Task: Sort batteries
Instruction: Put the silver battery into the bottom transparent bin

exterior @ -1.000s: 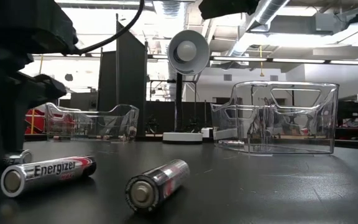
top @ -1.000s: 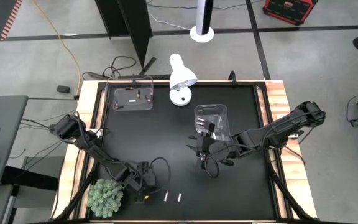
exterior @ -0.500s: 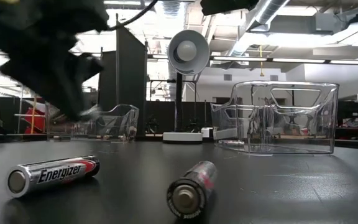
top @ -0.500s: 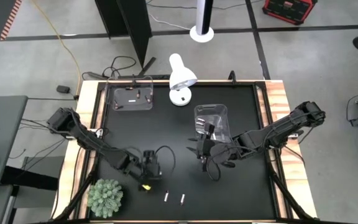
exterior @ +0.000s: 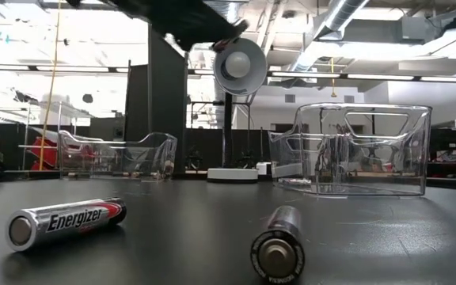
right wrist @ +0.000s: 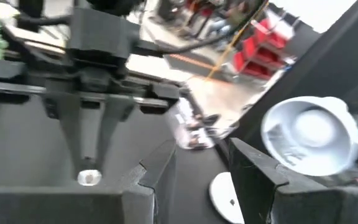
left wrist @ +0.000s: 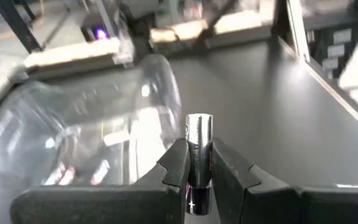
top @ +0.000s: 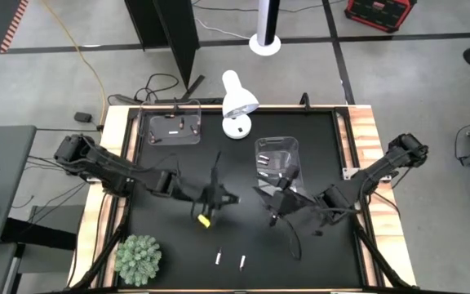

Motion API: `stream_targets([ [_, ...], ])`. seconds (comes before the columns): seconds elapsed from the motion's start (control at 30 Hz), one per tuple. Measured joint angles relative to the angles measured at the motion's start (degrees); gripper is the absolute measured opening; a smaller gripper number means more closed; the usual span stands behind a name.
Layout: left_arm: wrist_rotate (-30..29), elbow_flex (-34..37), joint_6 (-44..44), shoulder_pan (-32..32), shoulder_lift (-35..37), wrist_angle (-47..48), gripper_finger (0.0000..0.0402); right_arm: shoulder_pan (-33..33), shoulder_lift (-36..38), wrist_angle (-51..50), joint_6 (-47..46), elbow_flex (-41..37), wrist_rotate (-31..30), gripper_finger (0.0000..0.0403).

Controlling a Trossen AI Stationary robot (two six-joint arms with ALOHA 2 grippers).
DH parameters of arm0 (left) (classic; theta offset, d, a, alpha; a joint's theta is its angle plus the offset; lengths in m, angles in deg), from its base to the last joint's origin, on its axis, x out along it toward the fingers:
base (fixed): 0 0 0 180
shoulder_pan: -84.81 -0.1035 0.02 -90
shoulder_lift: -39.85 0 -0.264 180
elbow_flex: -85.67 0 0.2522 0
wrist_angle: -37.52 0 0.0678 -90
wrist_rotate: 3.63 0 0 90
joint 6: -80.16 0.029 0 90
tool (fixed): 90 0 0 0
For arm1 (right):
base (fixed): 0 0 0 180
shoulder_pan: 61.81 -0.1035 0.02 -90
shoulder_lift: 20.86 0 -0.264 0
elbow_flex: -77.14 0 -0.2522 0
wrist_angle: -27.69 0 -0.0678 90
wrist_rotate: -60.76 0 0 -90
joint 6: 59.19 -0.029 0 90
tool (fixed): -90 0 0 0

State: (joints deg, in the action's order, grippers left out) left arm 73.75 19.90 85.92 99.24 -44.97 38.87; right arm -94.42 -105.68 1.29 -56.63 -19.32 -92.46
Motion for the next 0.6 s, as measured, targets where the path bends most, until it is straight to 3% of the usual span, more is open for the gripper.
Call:
stream_targets([
  [0.33, 9.56, -0.3, -2.07, -10.55, -3.67, -12.32, 0.004, -6.44, 0.0, 5.01, 7.6, 0.12, -16.19, 0.0159],
  [0.6, 12.69, -9.55, -2.76, -12.09, -14.36, -10.62, 0.004, -7.13, 0.0, 5.63, 8.64, 0.12, -17.91, 0.0159],
])
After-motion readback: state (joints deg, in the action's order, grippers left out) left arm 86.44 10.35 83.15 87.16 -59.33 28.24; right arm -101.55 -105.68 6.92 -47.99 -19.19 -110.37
